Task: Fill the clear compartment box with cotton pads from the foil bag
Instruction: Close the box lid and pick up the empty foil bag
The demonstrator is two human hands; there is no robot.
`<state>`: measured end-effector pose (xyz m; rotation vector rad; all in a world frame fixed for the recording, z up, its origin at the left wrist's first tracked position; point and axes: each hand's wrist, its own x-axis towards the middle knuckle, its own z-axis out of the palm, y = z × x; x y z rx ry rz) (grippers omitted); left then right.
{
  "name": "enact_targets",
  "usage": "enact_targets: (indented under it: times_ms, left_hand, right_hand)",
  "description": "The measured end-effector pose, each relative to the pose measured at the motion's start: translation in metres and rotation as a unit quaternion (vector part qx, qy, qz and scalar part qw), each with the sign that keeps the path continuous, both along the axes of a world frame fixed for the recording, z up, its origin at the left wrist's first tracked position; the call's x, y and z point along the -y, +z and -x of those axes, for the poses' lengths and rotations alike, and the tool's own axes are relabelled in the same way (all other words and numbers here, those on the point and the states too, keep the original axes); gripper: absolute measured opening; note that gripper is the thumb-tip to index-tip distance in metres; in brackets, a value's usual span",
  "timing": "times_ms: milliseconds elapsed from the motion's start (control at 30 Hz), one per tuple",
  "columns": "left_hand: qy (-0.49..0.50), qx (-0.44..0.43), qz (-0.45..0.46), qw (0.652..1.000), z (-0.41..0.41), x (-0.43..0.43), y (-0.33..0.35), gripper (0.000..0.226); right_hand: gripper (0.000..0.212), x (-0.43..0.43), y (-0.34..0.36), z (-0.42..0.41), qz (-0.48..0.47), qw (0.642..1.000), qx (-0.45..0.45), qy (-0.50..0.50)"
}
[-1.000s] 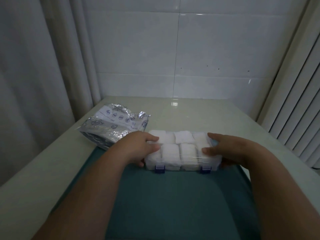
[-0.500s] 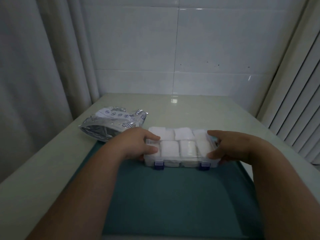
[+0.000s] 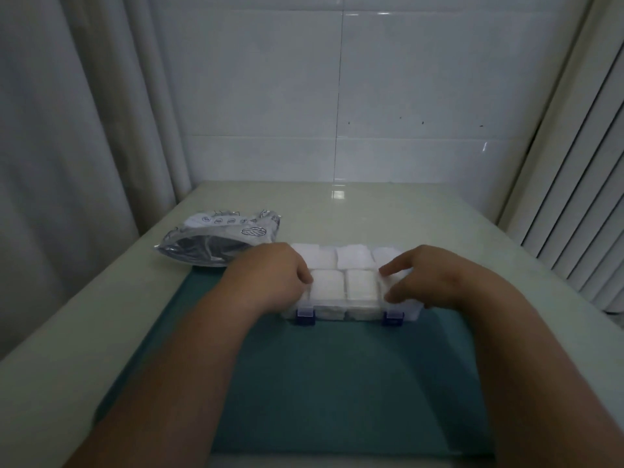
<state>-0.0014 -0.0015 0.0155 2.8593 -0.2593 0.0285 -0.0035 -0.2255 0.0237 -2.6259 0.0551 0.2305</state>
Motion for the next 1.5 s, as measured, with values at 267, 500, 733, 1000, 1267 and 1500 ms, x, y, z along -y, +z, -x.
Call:
enact_targets:
  times_ms: [267, 500, 733, 1000, 1267, 1500]
  left_hand:
    - [-0.007, 0.098, -0.124, 0.987, 0.015, 0.021, -0.026, 0.068]
    - [-0.013, 0.135, -0.114, 0.984, 0.012, 0.022, -0.035, 0.048]
    - [-0.015, 0.130, -0.114, 0.985, 0.014, 0.026, -0.037, 0.046]
    - [-0.036, 0.076, -0.079, 0.993, 0.011, 0.014, -0.030, 0.048]
    - [-0.085, 0.118, -0.166, 0.975, 0.016, 0.009, -0.021, 0.040]
    - [-0.105, 0.130, -0.211, 0.963, 0.010, 0.006, -0.015, 0.034]
  right_hand:
    - [0.082, -0.018, -0.015, 0.009, 0.161, 0.987, 0.016, 0.021]
    - [0.087, -0.025, -0.028, 0.009, 0.189, 0.981, 0.035, 0.005]
    - [0.072, -0.040, -0.041, 0.007, 0.218, 0.973, 0.055, -0.053]
    - [0.065, -0.048, -0.050, 0.007, 0.255, 0.961, 0.084, -0.060]
    - [0.074, -0.023, -0.021, 0.016, 0.209, 0.976, 0.043, 0.044]
    - [0.088, 0.003, -0.017, 0.014, 0.104, 0.993, 0.048, 0.034]
